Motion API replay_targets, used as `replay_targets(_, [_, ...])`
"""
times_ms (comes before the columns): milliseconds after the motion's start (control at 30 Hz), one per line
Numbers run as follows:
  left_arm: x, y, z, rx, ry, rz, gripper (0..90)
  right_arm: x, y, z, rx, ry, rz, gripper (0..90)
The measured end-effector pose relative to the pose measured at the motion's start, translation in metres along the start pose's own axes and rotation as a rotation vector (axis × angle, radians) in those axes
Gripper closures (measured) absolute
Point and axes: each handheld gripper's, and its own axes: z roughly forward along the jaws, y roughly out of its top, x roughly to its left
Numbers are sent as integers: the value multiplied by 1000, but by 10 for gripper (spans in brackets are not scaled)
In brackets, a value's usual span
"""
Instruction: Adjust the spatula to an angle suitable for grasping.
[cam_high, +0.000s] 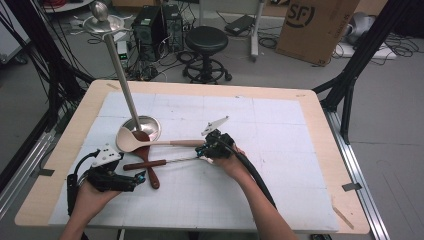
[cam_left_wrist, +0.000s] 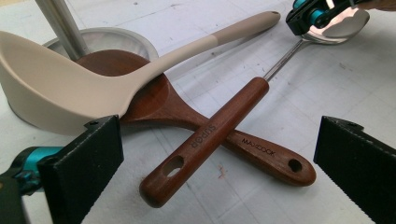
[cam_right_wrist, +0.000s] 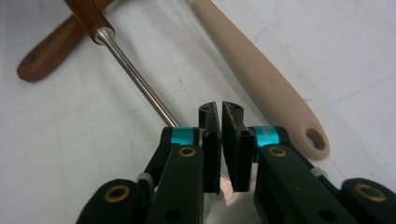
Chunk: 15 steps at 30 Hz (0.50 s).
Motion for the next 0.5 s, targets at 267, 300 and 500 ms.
replay_targets(267, [0,0,0,-3,1,-5,20,-8,-6,4,42,1,33,893])
replay_targets(300, [0,0,0,-3,1,-5,20,-8,-6,4,42,1,33,893])
replay_targets(500, [0,0,0,-4,-1,-5,20,-8,-7,3,48,2,43,893])
